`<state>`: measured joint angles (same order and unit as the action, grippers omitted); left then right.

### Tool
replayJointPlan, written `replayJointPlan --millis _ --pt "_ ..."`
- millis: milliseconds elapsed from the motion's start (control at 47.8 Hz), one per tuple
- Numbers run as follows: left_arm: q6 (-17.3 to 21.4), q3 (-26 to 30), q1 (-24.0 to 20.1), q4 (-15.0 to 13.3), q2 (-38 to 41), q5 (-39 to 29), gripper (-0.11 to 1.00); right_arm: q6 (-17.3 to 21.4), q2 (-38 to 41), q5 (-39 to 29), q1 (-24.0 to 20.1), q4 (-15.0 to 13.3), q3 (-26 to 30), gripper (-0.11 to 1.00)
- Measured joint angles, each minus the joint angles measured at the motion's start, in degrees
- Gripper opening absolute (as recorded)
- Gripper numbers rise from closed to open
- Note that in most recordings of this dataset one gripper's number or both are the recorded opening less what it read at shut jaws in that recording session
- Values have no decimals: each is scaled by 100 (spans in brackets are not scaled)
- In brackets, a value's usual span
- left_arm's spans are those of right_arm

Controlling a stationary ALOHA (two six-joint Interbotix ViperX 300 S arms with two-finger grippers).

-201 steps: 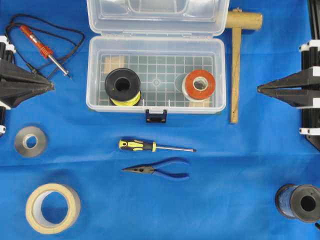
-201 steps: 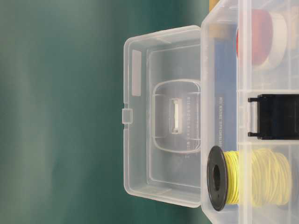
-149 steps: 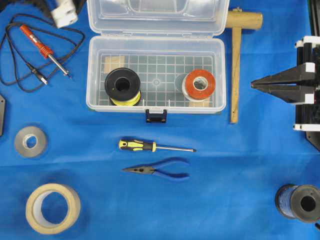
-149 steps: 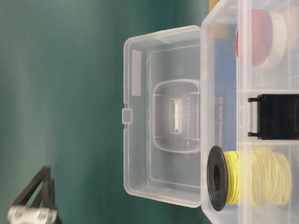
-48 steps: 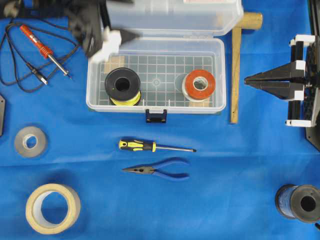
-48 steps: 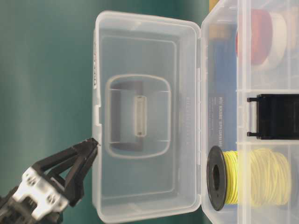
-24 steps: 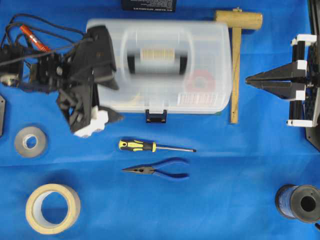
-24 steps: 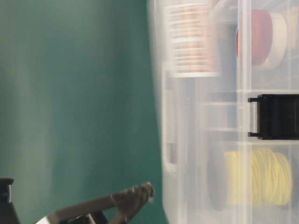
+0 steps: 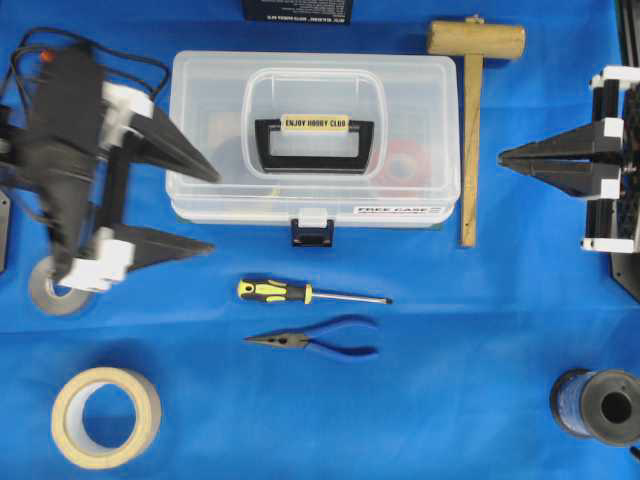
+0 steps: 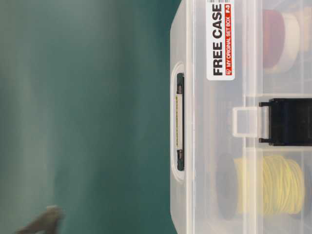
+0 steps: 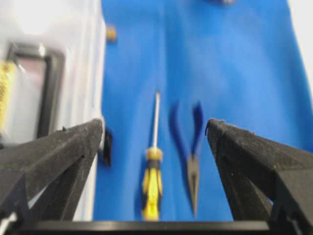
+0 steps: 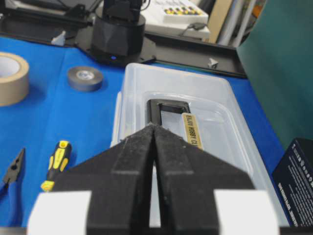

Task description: Close the tool box with the left arm.

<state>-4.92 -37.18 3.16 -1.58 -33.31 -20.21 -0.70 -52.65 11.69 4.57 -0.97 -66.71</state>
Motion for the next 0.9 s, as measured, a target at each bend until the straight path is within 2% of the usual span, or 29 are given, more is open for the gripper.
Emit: replayJointPlan --millis 230,460,691,900 --pt "527 -1125 -105 9 -1389 1116 93 0 -35 9 0 0 0 0" --pt "914 -2408 -114 0 -2522 1740 93 0 -53 9 0 0 0 0" --pt "853 -3709 -123 -62 -3489 2109 93 0 -62 9 0 -26 0 0" --pt "738 -4412 -114 -88 -3700 2487 92 0 -79 0 0 -53 0 0"
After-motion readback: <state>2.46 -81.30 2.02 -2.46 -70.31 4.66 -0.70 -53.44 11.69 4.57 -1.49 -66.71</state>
